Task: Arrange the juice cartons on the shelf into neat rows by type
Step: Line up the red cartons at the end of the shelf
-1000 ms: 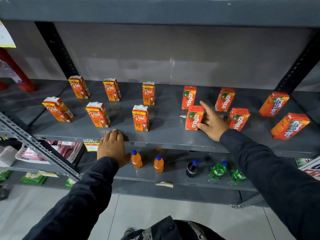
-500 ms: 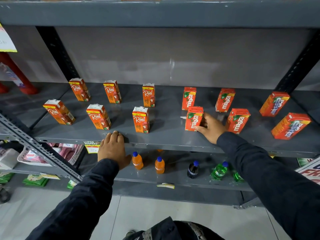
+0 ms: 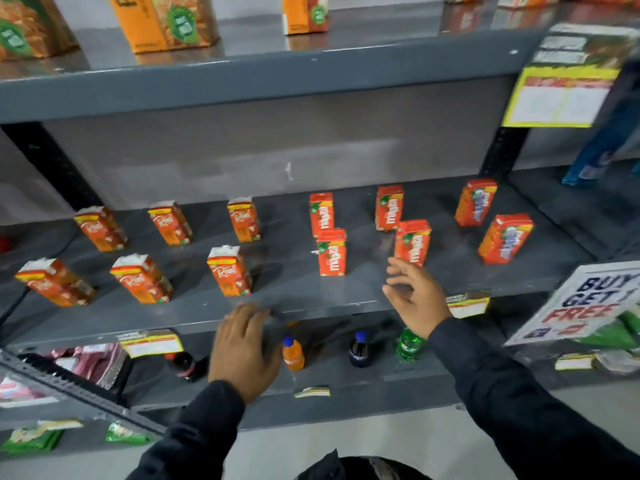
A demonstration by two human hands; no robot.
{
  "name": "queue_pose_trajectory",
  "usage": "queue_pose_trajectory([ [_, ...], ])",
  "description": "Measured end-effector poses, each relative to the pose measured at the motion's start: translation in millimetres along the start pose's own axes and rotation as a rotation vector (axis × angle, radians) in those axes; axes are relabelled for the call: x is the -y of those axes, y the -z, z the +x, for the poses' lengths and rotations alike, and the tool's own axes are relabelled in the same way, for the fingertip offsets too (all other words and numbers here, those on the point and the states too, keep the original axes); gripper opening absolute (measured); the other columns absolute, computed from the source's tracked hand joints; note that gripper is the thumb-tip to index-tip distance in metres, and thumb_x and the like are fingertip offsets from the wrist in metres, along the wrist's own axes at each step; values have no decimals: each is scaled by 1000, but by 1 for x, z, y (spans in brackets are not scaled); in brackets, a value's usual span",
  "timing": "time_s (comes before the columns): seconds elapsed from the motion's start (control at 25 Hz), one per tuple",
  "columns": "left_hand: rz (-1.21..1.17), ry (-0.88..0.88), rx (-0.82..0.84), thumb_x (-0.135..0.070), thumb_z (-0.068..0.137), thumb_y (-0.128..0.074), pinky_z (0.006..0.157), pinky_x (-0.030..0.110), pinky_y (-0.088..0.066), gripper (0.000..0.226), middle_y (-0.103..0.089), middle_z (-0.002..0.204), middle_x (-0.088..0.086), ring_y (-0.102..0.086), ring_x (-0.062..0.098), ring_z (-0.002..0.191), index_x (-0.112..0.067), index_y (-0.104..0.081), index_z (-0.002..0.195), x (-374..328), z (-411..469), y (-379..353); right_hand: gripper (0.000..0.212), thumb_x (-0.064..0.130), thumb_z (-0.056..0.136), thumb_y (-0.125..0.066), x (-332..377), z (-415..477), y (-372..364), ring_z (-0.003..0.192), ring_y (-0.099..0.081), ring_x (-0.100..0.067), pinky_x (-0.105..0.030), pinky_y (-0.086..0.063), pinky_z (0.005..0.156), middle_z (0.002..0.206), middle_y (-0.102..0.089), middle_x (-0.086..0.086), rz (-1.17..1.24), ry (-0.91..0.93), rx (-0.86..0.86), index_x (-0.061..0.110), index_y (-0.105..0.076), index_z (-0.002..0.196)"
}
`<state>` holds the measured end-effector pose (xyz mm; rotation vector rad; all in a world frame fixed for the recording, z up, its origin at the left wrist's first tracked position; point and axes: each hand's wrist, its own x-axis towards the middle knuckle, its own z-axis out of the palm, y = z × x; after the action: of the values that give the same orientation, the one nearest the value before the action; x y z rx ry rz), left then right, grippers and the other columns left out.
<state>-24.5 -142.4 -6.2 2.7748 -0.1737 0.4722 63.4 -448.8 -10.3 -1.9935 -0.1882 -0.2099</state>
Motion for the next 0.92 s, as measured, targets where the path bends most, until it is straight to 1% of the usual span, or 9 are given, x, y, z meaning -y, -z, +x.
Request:
queue_pose_trajectory([
  [0.16,-387,-135,182,-32,79,-65,105,18,-30,49,-56,131,8,-50,23,123,-15,-56,124,-120,34,-32,33,3,82,-62,-28,-10,87,78,-61,3,-10,-47,75,100,-66,-15,-54,-50,-306,20,-61,109],
  [0.24,-547,-206,265,-30,80,-61,103,6,-21,51,-54,133,10,-49,22,125,-13,-52,128,-179,55,-51,35,0,81,-58,-40,1,129,86,-63,-8,-21,-50,79,109,-62,-18,-63,-101,-457,13,-58,113],
  [0.28,-631,-211,321,-26,80,-61,104,7,-20,55,-52,135,10,-46,22,126,-12,-48,131,-206,67,-61,42,-1,80,-57,-44,8,144,94,-63,-19,-32,-52,84,117,-59,-18,-31,-152,-495,12,-54,119],
  [0.36,-808,-129,457,-17,78,-61,105,20,-27,64,-46,137,3,-43,19,128,-11,-40,137,-253,93,-76,64,1,78,-62,-51,24,163,109,-56,-27,-47,-46,98,132,-50,-18,-32,-287,-452,10,-38,136],
  [0.48,-956,79,561,-10,63,-53,94,35,-44,68,-54,122,-2,-53,22,113,-15,-46,130,-303,132,-93,86,9,74,-69,-61,38,175,116,-52,-24,-44,-39,106,138,-48,-18,-213,-368,-311,10,-21,145],
  [0.56,-1016,158,555,-8,56,-49,78,35,-47,53,-60,99,-8,-56,19,94,-23,-54,107,-319,146,-104,74,6,76,-64,-65,45,182,111,-56,-27,-42,-44,101,127,-57,-16,-236,-342,-251,11,-29,141],
  [0.64,-1006,177,567,-3,58,-51,69,31,-47,50,-53,88,-18,-52,14,90,-23,-55,103,-322,152,-111,59,-1,75,-56,-70,46,184,108,-61,-27,-43,-47,97,111,-63,-7,-203,-319,-137,16,-41,129],
  [0.8,-1015,183,614,-4,52,-47,82,36,-51,57,-65,100,-2,-59,14,95,-29,-58,101,-328,159,-122,52,-2,70,-46,-81,41,189,105,-63,-20,-44,-48,98,111,-68,-1,-211,-301,23,25,-53,113],
  [0.92,-1008,186,620,-5,53,-46,76,29,-52,64,-66,106,1,-61,15,98,-25,-57,112,-332,161,-123,56,-4,69,-45,-83,43,193,108,-61,-17,-42,-47,100,114,-67,1,-200,-295,58,28,-54,115],
])
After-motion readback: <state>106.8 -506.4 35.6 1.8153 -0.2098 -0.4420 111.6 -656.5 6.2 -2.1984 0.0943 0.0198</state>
